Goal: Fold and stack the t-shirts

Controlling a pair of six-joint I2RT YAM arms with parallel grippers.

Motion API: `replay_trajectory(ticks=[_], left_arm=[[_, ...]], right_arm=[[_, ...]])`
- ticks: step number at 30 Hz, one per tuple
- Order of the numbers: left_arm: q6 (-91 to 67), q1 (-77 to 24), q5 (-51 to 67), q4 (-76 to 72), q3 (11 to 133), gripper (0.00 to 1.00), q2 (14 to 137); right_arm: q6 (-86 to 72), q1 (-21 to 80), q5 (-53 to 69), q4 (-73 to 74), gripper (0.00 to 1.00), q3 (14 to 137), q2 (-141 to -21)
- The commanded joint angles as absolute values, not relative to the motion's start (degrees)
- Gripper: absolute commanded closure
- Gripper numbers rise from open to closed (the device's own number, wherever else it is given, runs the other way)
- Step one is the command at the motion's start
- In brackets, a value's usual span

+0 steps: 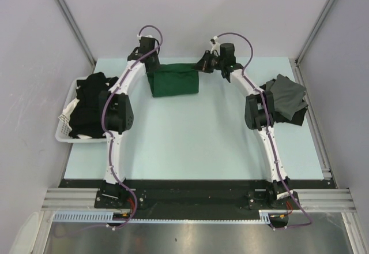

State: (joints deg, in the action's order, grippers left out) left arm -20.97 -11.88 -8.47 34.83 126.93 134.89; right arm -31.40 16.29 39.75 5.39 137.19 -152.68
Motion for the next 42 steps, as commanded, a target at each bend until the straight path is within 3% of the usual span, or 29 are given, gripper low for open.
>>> replay_trajectory(ticks=[1, 36, 37, 39, 40, 41, 42], left_arm=[[-20.57, -8.35, -13.71, 30.42, 127.44, 1.0, 136.05], [-25.75, -5.19, -6.86, 20.12, 130.87, 1.0, 143.09], [-25.93, -5.19, -6.68, 20.21, 130.78, 1.0, 143.0], [-26.01, -5.19, -6.07, 20.91, 130.69, 0.95, 142.74], [-26.02, -5.1, -5.98, 21.27, 130.52, 0.94, 142.73], [-26.02, -5.18, -5.98, 21.7, 130.26, 0.93, 142.47], [-26.02, -5.1, -6.06, 21.97, 129.91, 0.89, 142.12]], right_arm=[[-31.11, 15.64, 36.65, 0.62, 0.98, 140.01, -154.42], [-32.6, 13.62, 29.18, -11.6, 1.0, 145.02, -162.07], [-32.61, 13.62, 29.61, -11.95, 0.98, 144.93, -162.07], [-32.78, 13.62, 29.18, -11.6, 0.79, 144.32, -161.72], [-32.78, 13.71, 29.01, -12.38, 0.34, 143.71, -161.46], [-32.61, 13.62, 28.92, -13.0, 0.01, 142.22, -161.11], [-32.43, 13.62, 29.18, -14.4, 0.0, 141.42, -160.32]])
